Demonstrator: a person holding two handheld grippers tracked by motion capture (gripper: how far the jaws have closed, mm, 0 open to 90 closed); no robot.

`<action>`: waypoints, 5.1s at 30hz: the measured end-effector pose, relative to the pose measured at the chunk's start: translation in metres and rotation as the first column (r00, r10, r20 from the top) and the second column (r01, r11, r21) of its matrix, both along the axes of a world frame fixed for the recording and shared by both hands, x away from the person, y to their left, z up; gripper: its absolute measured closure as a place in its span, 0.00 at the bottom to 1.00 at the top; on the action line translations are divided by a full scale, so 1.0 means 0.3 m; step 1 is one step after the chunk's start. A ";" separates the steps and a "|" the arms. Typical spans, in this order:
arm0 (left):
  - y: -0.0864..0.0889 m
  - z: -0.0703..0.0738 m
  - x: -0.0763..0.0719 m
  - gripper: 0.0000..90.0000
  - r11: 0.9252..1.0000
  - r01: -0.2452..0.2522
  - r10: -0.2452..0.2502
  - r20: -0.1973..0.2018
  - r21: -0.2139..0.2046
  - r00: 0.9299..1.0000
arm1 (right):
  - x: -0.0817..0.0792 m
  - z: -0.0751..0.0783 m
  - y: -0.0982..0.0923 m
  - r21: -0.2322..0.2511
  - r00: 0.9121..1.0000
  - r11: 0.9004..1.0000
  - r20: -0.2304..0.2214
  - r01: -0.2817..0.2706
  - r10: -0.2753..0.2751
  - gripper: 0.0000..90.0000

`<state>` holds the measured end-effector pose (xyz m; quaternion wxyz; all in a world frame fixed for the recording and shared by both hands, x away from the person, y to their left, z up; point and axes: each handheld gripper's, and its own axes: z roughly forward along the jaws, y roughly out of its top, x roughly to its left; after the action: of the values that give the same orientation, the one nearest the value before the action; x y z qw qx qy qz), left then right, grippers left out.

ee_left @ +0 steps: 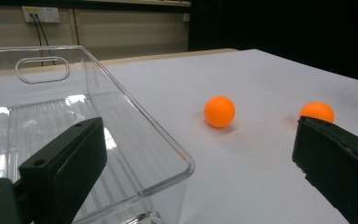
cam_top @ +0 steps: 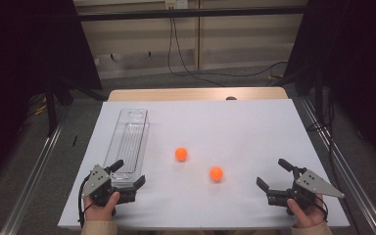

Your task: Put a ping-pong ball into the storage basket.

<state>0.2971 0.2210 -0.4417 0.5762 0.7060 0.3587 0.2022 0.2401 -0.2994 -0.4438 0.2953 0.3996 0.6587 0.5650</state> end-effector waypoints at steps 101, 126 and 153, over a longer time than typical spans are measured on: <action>-0.290 0.030 0.043 0.03 0.978 0.205 -0.204 -0.047 0.031 0.978 | -0.002 0.008 0.017 -0.001 0.998 0.999 0.027 -0.051 0.051 0.02; -0.348 0.020 0.055 0.03 0.969 0.241 -0.237 -0.066 0.059 0.969 | -0.002 0.008 0.018 0.001 0.998 0.998 0.027 -0.056 0.056 0.02; -0.419 0.009 0.066 0.03 0.955 0.282 -0.275 -0.091 0.086 0.957 | -0.001 0.010 0.020 0.006 0.998 0.998 0.030 -0.058 0.058 0.03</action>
<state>0.3169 0.0953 -0.4390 0.5492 0.7842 0.2675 0.1086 0.2398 -0.2935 -0.4409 0.2872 0.3728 0.6638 0.5814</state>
